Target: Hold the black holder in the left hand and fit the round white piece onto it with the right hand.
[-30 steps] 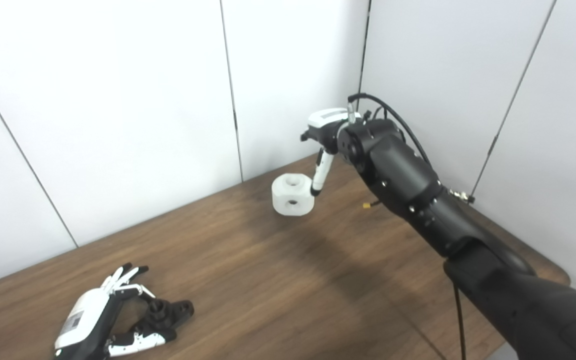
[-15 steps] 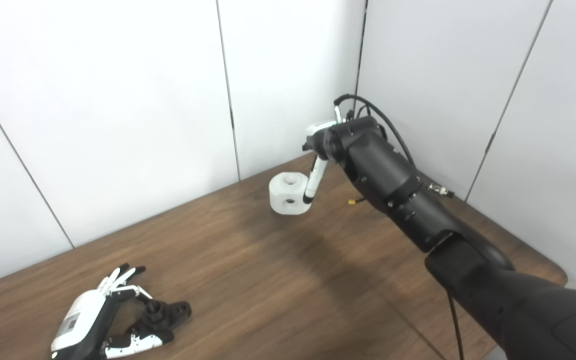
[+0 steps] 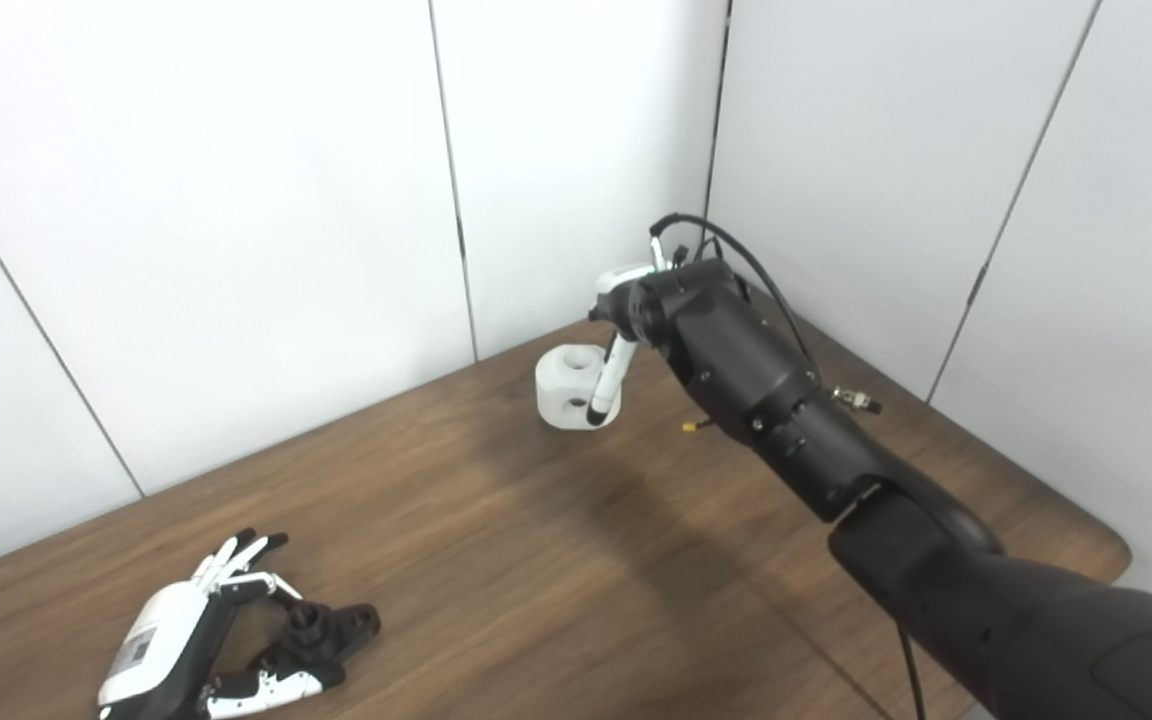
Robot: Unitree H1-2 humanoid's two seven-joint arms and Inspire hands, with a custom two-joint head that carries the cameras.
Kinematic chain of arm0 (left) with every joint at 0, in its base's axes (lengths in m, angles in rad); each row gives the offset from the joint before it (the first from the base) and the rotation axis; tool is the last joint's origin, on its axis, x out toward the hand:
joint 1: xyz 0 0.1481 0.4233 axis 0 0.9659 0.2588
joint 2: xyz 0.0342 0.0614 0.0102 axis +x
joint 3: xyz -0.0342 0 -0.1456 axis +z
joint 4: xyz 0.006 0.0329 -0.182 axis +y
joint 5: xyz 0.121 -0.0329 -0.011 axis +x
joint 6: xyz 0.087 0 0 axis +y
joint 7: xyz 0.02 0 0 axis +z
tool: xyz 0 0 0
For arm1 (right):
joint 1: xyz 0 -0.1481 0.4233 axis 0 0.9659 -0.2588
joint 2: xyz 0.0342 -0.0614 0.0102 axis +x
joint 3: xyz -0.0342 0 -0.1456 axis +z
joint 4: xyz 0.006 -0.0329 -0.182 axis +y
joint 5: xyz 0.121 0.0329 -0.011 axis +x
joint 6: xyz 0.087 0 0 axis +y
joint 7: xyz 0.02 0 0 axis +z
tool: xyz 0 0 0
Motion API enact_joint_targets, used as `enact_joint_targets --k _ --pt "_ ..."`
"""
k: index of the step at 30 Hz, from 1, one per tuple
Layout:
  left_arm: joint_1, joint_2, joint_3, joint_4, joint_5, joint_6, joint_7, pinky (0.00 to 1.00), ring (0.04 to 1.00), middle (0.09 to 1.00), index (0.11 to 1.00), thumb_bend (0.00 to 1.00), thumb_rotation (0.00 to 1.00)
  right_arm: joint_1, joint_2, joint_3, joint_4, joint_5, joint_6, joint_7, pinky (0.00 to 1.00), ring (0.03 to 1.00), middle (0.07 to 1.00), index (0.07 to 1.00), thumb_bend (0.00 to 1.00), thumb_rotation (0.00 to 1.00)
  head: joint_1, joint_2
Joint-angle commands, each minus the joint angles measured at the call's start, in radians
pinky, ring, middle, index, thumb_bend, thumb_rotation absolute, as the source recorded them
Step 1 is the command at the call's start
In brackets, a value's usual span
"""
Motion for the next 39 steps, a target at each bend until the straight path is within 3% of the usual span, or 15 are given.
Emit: enact_joint_targets --k 1,6,9,24,28,34,36,37,39 --pt "0.134 0.022 -0.039 0.075 0.058 0.071 -0.05 1.0 1.0 0.926 0.483 0.52 0.06 -0.027 -0.007 -0.008 0.002 0.037 -0.01 -0.108 0.83 0.976 1.0 0.94 1.0 0.41 0.005 0.003" --pt "0.143 0.021 -0.035 0.063 0.052 0.072 -0.051 1.0 1.0 0.927 0.483 0.52 0.06 -0.02 -0.003 0.017 0.04 0.097 -0.013 -0.215 0.9 1.0 1.0 0.946 1.0 0.42 0.014 0.006" --pt "0.145 0.022 -0.036 0.057 0.055 0.074 -0.05 1.0 1.0 0.928 0.483 0.52 0.06 -0.024 -0.013 0.038 0.052 0.113 -0.015 -0.244 0.89 0.994 1.0 0.941 1.0 0.43 0.015 0.007" --pt "0.155 0.029 -0.036 0.029 0.059 0.082 -0.049 1.0 1.0 0.924 0.483 0.52 0.05 -0.019 -0.041 0.081 0.045 0.146 -0.001 -0.279 0.82 0.942 0.977 0.896 1.0 0.41 0.025 0.019" --pt "0.162 0.031 -0.031 0.016 0.051 0.085 -0.057 1.0 1.0 0.921 0.483 0.52 0.05 -0.006 -0.035 0.08 0.039 0.133 0.001 -0.342 0.78 0.91 0.94 0.819 0.97 0.37 0.027 0.027" --pt "0.166 0.032 -0.023 0.003 0.049 0.09 -0.07 1.0 1.0 0.922 0.483 0.52 0.06 0.012 -0.021 0.082 0.049 0.107 0.0 -0.499 0.74 0.856 0.866 0.683 0.93 0.31 0.028 0.03" --pt "0.167 0.032 -0.02 0.003 0.048 0.089 -0.072 1.0 1.0 0.921 0.483 0.52 0.06 0.022 -0.01 0.073 0.054 0.107 0.0 -0.586 0.71 0.817 0.822 0.624 0.89 0.27 0.028 0.03" --pt "0.167 0.033 -0.019 0.003 0.051 0.087 -0.07 1.0 1.0 0.921 0.483 0.52 0.06 0.029 -0.004 0.067 0.054 0.11 0.0 -0.633 0.7 0.783 0.778 0.543 0.67 0.2 0.036 0.036" --pt "0.166 0.032 -0.018 0.008 0.054 0.081 -0.061 1.0 1.0 0.92 0.483 0.52 0.06 0.042 0.003 0.064 0.058 0.109 -0.003 -0.72 0.66 0.732 0.718 0.498 0.56 0.16 0.036 0.036"
